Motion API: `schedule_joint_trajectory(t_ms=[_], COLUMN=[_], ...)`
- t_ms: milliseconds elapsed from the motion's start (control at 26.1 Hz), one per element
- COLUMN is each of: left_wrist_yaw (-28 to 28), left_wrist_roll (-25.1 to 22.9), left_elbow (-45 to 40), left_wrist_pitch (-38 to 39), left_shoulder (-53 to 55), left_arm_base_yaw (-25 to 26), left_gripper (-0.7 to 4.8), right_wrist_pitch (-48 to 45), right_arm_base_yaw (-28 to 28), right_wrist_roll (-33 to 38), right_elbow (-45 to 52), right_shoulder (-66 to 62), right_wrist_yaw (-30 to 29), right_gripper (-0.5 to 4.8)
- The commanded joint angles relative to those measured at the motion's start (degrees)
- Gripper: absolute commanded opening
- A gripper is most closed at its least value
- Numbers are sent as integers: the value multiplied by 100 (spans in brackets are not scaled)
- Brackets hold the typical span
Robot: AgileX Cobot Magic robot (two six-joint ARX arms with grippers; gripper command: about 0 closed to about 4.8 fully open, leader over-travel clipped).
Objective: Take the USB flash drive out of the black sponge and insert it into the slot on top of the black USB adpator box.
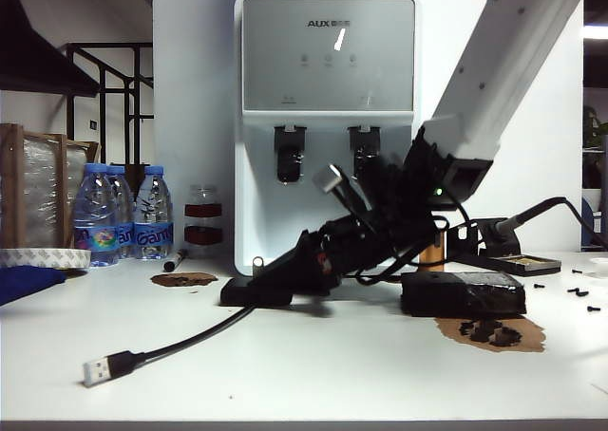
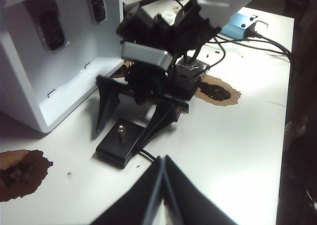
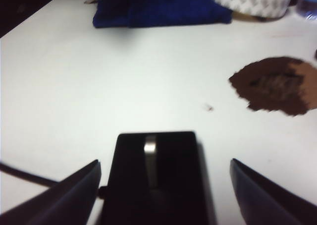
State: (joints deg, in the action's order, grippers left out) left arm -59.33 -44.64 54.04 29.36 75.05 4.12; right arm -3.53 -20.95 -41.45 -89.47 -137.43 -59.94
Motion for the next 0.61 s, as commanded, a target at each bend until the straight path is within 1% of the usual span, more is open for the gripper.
schedule_joint_trajectory(t_ms=[38,191,229,344,497,535,574,612], left_wrist_yaw=[-46,4,52,313,1071,1572,2133,2616], left_wrist_roll=[-46,59,203,946,2647,3565,4247,4623], left_elbow=[-7,-4,-4,-4,-4,-2,-2,-2], left_wrist_pitch=[-31,-162,-291,-962,-2494,-3228,-3751,-4028], left_shoulder=[-7,-11,-22,-74,-160,-223,-326,-426], left_arm_base_yaw=[-2,4,4,39,138,208,262,289], left_gripper=[-4,-4,-4,-4,-4,-4,-4,-4], right_wrist_pitch=[-28,-37,-42,-37,-44,-98,-223,-323], right_arm_base_yaw=[2,24,44,79,153,184,236,260], right_wrist_roll=[175,400,411,518,634,638,745,750], right_elbow=[-4,-2,-2,0,162,332,542,684], right_shoulder=[166,297,356,498,909,1165,1427,1591], right_wrist_yaw=[-162,-433,-452,-457,-525,-474,-452,-428], right_gripper=[416,417,417,417,415,414,412,410])
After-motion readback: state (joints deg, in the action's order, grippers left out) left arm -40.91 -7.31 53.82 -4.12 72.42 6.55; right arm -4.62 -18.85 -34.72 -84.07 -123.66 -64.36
